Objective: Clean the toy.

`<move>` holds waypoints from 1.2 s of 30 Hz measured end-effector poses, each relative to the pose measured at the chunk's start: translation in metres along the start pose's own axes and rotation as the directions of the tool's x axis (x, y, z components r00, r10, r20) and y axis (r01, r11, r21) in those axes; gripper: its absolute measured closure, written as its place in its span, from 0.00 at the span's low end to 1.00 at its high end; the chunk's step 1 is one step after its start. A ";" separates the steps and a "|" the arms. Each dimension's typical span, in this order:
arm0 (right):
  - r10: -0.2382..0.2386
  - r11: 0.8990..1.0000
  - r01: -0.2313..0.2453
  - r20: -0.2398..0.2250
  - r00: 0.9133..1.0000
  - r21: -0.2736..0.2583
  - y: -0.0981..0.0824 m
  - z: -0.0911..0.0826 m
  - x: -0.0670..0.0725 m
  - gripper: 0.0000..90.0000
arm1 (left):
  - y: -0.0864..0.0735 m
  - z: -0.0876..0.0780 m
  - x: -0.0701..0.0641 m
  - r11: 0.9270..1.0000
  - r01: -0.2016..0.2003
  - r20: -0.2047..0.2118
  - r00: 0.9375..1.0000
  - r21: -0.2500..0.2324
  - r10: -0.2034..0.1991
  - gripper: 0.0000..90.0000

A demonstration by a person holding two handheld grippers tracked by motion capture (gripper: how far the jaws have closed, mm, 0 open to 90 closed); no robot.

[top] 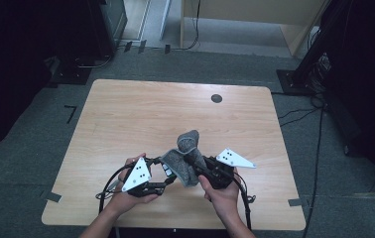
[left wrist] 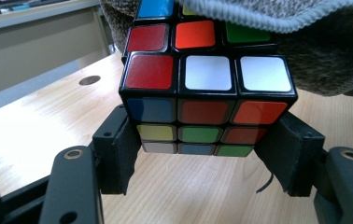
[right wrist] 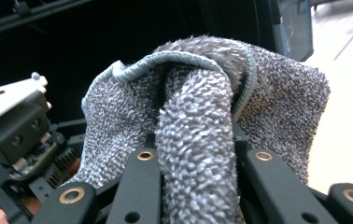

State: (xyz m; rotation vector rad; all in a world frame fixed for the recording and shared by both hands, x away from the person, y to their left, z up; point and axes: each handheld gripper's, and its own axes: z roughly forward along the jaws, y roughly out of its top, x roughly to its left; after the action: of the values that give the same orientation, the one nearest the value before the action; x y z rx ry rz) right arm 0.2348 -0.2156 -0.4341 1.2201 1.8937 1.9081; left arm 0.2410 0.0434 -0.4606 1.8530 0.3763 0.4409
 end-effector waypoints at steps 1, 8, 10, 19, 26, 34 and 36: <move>0.012 1.000 -0.012 -0.005 1.000 0.001 0.000 0.000 0.000 0.84 | 0.000 0.001 -0.001 1.000 -0.010 -0.007 1.000 0.002 0.010 0.38; 0.032 0.999 -0.033 -0.036 0.999 -0.006 0.002 -0.001 0.003 0.84 | 0.001 0.001 -0.004 0.999 -0.031 -0.018 0.999 -0.006 0.031 0.37; 0.055 0.998 -0.054 -0.057 0.997 0.024 0.002 0.000 0.003 0.84 | 0.003 0.001 -0.006 0.999 -0.038 -0.039 0.999 -0.020 0.037 0.35; 0.029 0.998 -0.027 -0.034 0.999 0.052 0.000 0.004 0.007 0.83 | 0.005 0.000 -0.006 0.999 -0.049 -0.058 0.997 -0.017 0.048 0.37; 0.015 1.000 -0.015 0.018 1.000 -0.004 0.003 -0.004 0.000 0.83 | 0.005 -0.009 0.006 0.998 0.019 -0.040 0.999 -0.066 -0.022 0.37; -0.067 0.998 0.067 -0.038 0.997 0.001 0.001 0.003 0.020 0.83 | 0.007 -0.004 -0.004 0.999 -0.037 -0.032 0.999 -0.032 0.036 0.37; -0.047 0.999 0.047 -0.010 0.999 0.002 -0.003 0.004 0.011 0.83 | 0.007 -0.005 -0.002 0.999 -0.028 -0.031 0.999 -0.035 0.027 0.37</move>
State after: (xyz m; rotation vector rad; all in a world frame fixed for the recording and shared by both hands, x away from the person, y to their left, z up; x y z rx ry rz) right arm 0.2287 -0.2048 -0.4330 1.1584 1.9132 1.8920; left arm 0.2369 0.0446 -0.4531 1.8202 0.3614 0.4921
